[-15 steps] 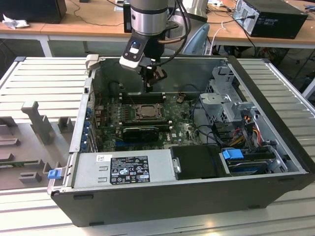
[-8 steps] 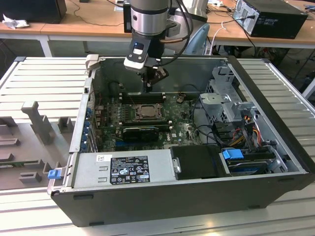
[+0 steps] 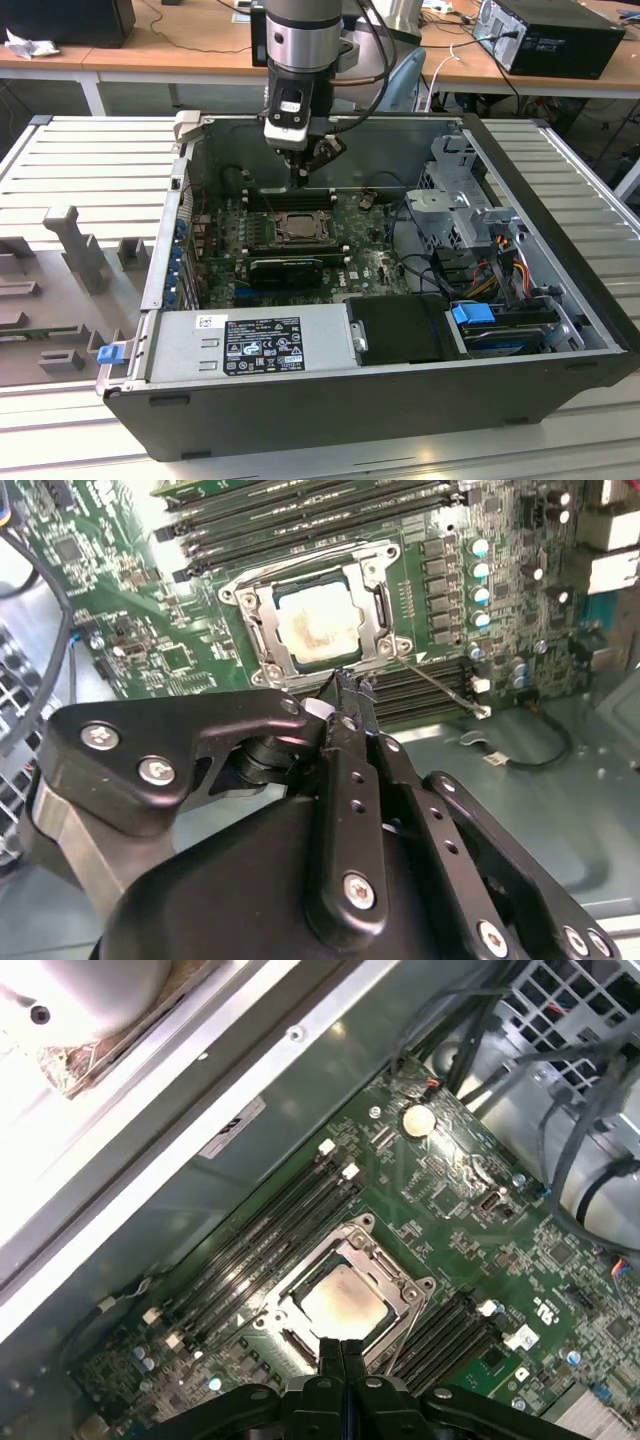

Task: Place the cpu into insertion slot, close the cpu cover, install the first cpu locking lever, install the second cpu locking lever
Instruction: 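Install the first cpu locking lever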

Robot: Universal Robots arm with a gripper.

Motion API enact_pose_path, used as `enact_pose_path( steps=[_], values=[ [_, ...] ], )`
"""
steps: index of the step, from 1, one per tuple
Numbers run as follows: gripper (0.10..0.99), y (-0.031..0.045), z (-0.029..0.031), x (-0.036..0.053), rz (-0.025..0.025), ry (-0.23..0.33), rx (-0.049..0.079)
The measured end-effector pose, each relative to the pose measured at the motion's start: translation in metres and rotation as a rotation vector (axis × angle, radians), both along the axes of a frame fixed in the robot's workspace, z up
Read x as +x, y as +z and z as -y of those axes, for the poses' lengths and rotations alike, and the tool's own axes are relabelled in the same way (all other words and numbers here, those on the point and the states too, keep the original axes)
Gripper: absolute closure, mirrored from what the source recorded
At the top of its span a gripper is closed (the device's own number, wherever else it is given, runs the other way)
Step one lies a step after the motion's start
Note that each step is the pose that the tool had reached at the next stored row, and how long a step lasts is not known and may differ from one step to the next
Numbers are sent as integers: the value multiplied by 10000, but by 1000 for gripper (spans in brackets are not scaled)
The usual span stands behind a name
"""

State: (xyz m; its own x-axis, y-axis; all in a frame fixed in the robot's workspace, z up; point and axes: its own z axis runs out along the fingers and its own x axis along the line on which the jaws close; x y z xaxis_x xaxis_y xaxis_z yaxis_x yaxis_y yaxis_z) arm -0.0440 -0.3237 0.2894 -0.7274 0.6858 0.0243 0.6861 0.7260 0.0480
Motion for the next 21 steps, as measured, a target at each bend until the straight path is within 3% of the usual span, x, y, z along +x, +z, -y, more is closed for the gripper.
enact_pose_path(
  steps=[4, 12, 21],
  values=[
    [980, -1, 0, 0, 1, 982, 1],
    [980, -1, 0, 0, 1, 2363, 1],
    [980, -2, 0, 0, 0, 4647, 1]
  ],
)
